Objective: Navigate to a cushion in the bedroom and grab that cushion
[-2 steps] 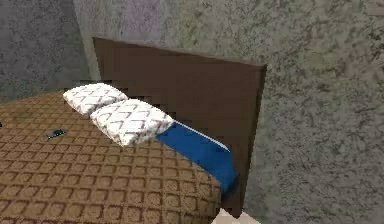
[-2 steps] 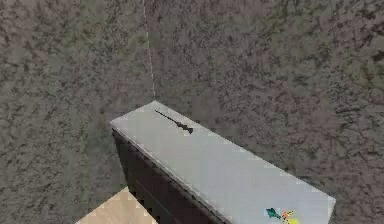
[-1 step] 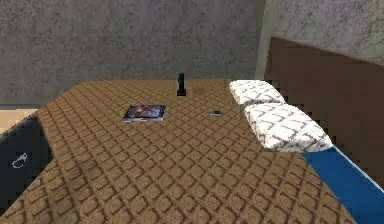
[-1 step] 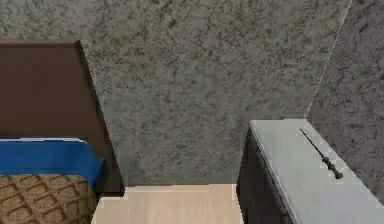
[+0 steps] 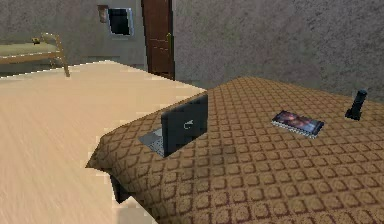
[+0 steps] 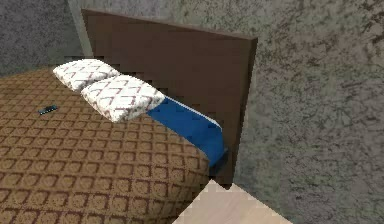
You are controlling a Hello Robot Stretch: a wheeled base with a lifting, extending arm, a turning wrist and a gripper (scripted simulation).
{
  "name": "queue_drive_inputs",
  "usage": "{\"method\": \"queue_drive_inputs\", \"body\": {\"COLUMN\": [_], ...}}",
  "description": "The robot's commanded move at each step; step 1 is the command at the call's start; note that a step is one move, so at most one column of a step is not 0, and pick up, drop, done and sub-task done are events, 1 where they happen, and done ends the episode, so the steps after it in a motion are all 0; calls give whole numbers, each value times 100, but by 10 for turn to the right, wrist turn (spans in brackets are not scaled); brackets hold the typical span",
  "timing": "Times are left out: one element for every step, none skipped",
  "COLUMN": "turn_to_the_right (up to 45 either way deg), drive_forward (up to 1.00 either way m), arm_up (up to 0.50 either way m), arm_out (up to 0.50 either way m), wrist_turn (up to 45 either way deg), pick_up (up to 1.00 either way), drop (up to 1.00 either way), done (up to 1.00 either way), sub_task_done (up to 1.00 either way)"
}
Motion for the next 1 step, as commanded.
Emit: {"method": "queue_drive_inputs", "body": {"turn_to_the_right": [-180], "drive_forward": [0], "arm_up": [0], "arm_out": [0], "wrist_turn": [0], "pick_up": [0], "drop": [0], "done": [0], "sub_task_done": [0]}}
